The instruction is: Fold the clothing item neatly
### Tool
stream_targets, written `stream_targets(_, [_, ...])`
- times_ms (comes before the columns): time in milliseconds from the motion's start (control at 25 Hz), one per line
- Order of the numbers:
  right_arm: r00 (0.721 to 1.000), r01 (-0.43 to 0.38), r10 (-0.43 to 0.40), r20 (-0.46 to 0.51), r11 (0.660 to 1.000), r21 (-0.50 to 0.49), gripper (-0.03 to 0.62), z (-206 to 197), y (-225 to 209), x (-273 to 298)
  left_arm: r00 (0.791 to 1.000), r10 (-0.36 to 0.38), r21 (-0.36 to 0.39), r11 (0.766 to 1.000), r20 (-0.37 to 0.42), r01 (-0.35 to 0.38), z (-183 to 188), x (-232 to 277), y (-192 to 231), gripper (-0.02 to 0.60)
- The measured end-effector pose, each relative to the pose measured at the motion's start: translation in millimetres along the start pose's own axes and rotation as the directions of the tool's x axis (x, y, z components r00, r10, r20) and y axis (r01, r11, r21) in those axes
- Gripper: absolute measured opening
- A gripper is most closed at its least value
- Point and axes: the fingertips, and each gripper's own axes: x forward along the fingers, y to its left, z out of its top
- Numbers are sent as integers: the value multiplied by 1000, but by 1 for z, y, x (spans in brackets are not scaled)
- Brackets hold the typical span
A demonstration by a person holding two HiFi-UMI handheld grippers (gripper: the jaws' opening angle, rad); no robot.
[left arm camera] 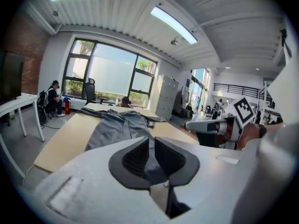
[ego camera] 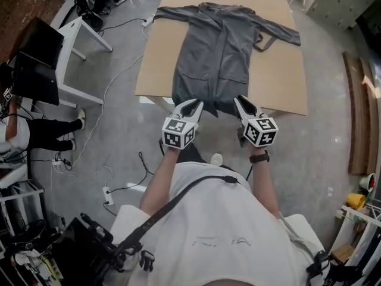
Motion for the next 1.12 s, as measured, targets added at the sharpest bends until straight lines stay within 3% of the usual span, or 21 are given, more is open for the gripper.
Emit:
stream_targets(160, [999, -35, 35, 8, 999, -18, 66, 9, 17, 19, 995, 46, -16, 999, 85, -45, 32, -13, 11, 3])
stream_targets(360, [999, -52, 53, 5, 997, -57, 58, 24, 39, 60, 992, 58, -64, 997, 111, -51, 49, -8, 55, 0])
stream_targets(480, [1000, -29, 29, -13, 998, -56, 52, 30, 30, 98, 995, 42, -77, 996, 88, -35, 50, 20, 88, 0])
stream_targets(560, [1000, -1, 0, -22, 999, -40, 49, 38, 18, 123, 998, 23, -48, 999, 64, -20, 55, 42, 107, 0])
stream_targets(680, [999, 29, -30, -15, 999, -25, 49, 60, 9, 166, 999, 6, -5, 1000, 52, -5, 77, 69, 145, 0])
stream_targets(880, [999, 42, -44, -30, 997, -57, 48, 87, 15, 251, 998, -8, -4, 1000, 60, 8, 114, 103, 222, 0])
stream_targets(1000, [998, 23, -26, -57, 998, -51, 48, 92, 27, 297, 999, -4, -29, 1000, 37, 5, 121, 115, 266, 0])
stream_targets(1120, [998, -20, 21, -59, 1000, 20, 48, 103, 38, 328, 999, 36, -101, 994, -12, -37, 113, 123, 314, 0])
